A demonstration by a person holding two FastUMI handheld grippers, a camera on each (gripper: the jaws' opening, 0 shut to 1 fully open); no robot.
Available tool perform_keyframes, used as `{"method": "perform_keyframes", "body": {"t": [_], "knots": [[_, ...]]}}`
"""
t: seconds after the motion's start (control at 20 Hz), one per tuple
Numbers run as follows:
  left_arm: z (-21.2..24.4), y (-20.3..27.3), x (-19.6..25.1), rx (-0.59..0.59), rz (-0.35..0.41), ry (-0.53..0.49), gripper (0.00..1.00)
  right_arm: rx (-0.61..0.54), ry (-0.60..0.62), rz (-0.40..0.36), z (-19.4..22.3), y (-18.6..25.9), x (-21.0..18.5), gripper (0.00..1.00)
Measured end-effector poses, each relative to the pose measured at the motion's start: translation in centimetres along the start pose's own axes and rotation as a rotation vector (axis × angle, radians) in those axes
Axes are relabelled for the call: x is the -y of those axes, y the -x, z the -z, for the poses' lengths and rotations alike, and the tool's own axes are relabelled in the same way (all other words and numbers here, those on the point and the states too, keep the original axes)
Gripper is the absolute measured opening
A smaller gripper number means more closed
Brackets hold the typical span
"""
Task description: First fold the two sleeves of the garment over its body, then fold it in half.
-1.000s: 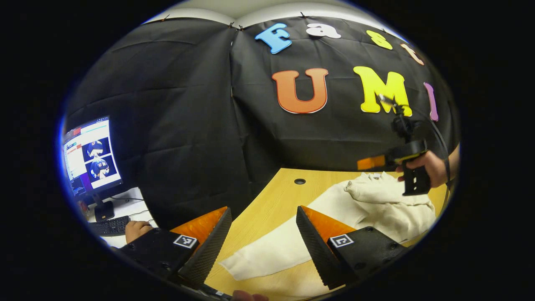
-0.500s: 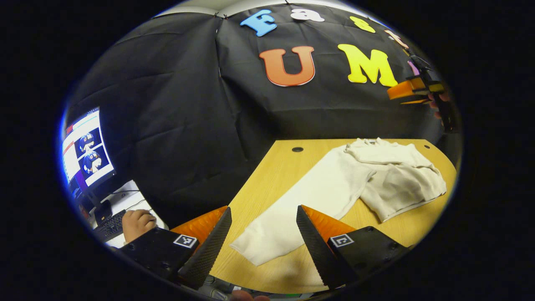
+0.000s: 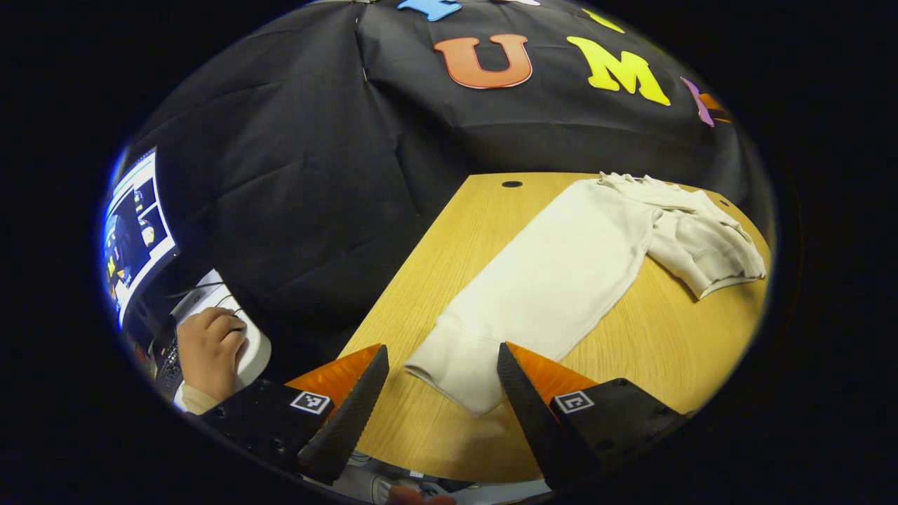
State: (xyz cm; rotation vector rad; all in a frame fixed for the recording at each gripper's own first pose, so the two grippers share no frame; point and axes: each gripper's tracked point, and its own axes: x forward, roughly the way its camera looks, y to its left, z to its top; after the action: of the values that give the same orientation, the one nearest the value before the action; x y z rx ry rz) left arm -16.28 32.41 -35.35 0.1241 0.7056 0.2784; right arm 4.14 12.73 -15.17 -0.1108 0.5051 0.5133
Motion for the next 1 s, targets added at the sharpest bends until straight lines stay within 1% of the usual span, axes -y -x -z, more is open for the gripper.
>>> {"method": "perform_keyframes", "body": {"t": [0.2, 0.25, 0.3, 0.35, 0.4, 0.45, 0.5, 0.6, 0.65, 0.7, 0.75, 0.8, 0.85, 0.9, 0.95, 1.0], "knots": [[0.2, -0.6, 0.1, -0.007, 0.023, 0.009, 0.99, 0.005, -0.012, -0.001, -0.5, 0.9, -0.4, 0.93], [0.5, -0.6, 0.1, -0.017, 0.032, 0.024, 0.99, 0.006, -0.013, -0.003, -0.6, 1.1, -0.5, 0.93], [0.7, -0.8, 0.2, -0.017, 0.047, 0.057, 1.0, 0.011, -0.013, -0.006, -0.7, 1.3, -0.6, 0.93], [1.0, -0.8, 0.8, -0.025, 0.075, 0.113, 0.99, 0.014, -0.017, -0.006, -0.8, 1.4, -0.7, 0.93], [0.9, -0.7, 1.0, -0.022, 0.075, 0.16, 0.94, 0.014, -0.023, -0.008, -0.8, 1.4, -0.7, 0.93], [0.8, -0.7, 1.1, -0.032, 0.066, 0.173, 0.82, 0.013, -0.028, -0.009, -0.9, 1.5, -0.7, 0.93], [0.7, -0.7, 1.3, -0.039, 0.069, 0.167, 0.87, 0.012, -0.029, -0.008, -0.9, 1.8, -0.6, 0.93], [0.5, -0.7, 2.1, -0.06, 0.08, 0.158, 0.68, 0.016, -0.028, -0.002, -1.3, 2.2, -0.2, 0.93], [0.4, -0.7, 2.3, -0.068, 0.08, 0.164, 0.53, 0.016, -0.026, 0.002, -1.4, 2.4, 0.0, 0.93], [0.3, -0.8, 2.5, -0.076, 0.082, 0.17, 0.47, 0.013, -0.021, 0.013, -1.3, 2.5, 0.4, 0.93], [0.3, -0.8, 2.7, -0.08, 0.082, 0.173, 0.38, 0.007, -0.016, 0.019, -1.2, 2.6, 0.5, 0.92], [0.1, -0.7, 2.8, -0.082, 0.075, 0.175, 0.31, 0.003, -0.017, 0.018, -0.9, 2.9, 0.4, 0.93], [0.0, -0.7, 2.7, -0.086, 0.064, 0.177, 0.17, -0.004, -0.018, 0.014, -0.7, 3.2, 0.1, 0.93], [-0.1, -0.7, 2.7, -0.086, 0.06, 0.183, 0.12, -0.012, -0.012, 0.009, -0.2, 3.4, -0.1, 0.92], [-0.2, -0.6, 3.1, -0.093, 0.072, 0.21, 0.05, -0.015, -0.007, 0.001, 0.0, 3.7, -0.3, 0.93], [-0.3, -0.6, 3.3, -0.094, 0.085, 0.246, 0.04, -0.019, 0.0, -0.006, 0.2, 4.0, -0.6, 0.93]]}}
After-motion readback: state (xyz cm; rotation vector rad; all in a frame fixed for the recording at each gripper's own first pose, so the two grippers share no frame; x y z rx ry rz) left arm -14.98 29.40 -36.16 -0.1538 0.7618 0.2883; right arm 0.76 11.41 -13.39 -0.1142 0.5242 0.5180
